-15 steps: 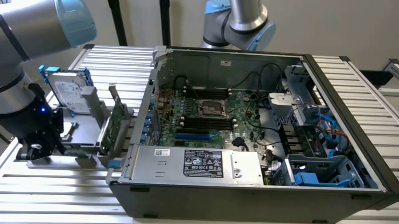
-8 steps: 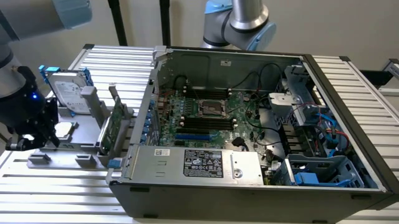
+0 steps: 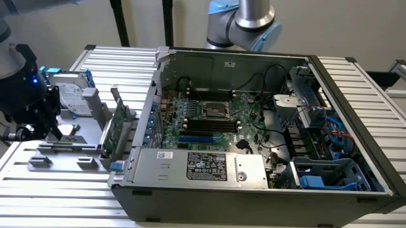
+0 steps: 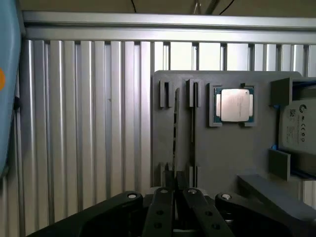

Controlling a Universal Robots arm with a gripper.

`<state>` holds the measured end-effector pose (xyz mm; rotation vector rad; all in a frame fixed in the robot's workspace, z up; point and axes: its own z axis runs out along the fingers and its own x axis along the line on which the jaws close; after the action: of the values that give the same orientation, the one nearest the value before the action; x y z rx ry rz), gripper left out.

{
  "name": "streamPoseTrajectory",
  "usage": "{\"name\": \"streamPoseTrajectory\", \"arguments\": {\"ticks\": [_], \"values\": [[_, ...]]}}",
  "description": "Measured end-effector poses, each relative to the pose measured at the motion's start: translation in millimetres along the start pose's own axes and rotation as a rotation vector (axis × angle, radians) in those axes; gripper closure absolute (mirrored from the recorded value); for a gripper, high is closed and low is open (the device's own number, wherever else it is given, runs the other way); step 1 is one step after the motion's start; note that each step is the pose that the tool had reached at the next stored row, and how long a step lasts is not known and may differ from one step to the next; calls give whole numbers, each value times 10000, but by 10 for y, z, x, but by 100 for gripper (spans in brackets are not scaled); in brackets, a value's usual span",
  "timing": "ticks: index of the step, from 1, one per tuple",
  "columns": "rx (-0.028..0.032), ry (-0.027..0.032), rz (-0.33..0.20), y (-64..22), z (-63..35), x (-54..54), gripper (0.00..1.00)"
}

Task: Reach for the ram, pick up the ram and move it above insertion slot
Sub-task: 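Pick up the ram and move it above insertion slot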

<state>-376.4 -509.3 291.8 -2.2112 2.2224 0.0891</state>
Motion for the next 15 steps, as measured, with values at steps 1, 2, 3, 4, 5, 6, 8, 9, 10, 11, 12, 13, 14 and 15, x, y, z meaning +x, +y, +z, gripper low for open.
{"name": "streamPoseTrajectory", "arguments": {"ticks": [1, 2, 3, 4, 5, 6, 8, 9, 10, 11, 12, 13, 14, 15], "values": [[-2, -1, -5, -26, -46, -2, 86], [-5, -1, -11, -51, -92, -4, 86], [-8, 0, -16, -77, -138, -6, 86], [-11, 0, -21, -105, -188, -9, 86], [-12, 0, -27, -131, -232, -11, 86], [-15, 0, -33, -157, -279, -13, 86], [-20, 0, -46, -207, -371, -18, 86], [-22, 0, -55, -232, -417, -20, 86], [-27, 1, -64, -257, -463, -22, 86], [-33, 1, -75, -284, -512, -24, 86], [-37, 0, -86, -310, -557, -26, 86], [-44, -1, -99, -337, -604, -28, 86], [-52, -3, -113, -363, -650, -30, 86], [-60, -8, -127, -392, -688, -32, 86]]}}
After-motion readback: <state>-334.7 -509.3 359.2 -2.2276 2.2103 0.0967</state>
